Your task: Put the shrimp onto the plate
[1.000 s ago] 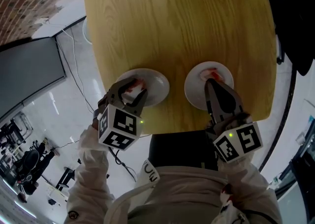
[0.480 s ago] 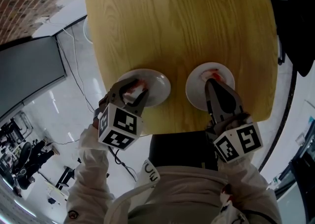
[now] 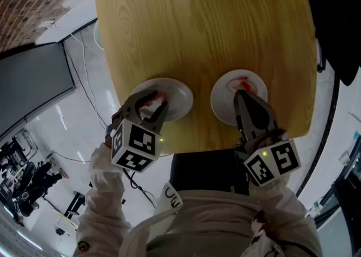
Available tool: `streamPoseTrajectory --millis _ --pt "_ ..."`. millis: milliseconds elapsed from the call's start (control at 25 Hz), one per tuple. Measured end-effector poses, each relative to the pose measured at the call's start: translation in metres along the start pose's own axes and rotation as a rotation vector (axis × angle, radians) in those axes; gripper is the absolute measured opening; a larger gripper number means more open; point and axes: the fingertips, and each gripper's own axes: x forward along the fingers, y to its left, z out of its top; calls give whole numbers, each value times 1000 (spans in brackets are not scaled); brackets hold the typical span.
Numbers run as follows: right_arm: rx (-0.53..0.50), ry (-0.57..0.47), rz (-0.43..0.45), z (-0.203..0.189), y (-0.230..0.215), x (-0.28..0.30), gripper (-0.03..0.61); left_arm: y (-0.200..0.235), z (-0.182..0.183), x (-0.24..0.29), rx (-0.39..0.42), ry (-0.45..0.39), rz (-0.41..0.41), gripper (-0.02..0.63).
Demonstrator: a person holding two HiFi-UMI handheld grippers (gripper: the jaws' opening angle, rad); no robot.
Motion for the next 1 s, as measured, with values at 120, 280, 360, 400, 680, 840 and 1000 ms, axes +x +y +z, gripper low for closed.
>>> streamPoseTrajectory --millis 120,280,360,400,680,840,1000 --pt "1 -1 -4 1 1 -1 25 0 0 -2 6 -2 -2 152" --pt "5 -3 -6 4 7 10 25 12 -3 -3 -4 -7 -18 152" --pt "5 -4 -7 5 8 12 25 15 -2 -5 -7 -10 -18 152" --pt "6 -5 -8 6 8 12 25 15 -1 -6 -6 -12 -18 152" --pt "21 -25 -35 9 -2 0 25 7 15 -11 28 -38 -28 152" --pt "29 -41 -56 14 -12 -8 25 1 30 -10 46 -53 -46 152" --pt "46 -57 -74 15 -21 -16 25 -6 45 -8 78 -65 -58 152"
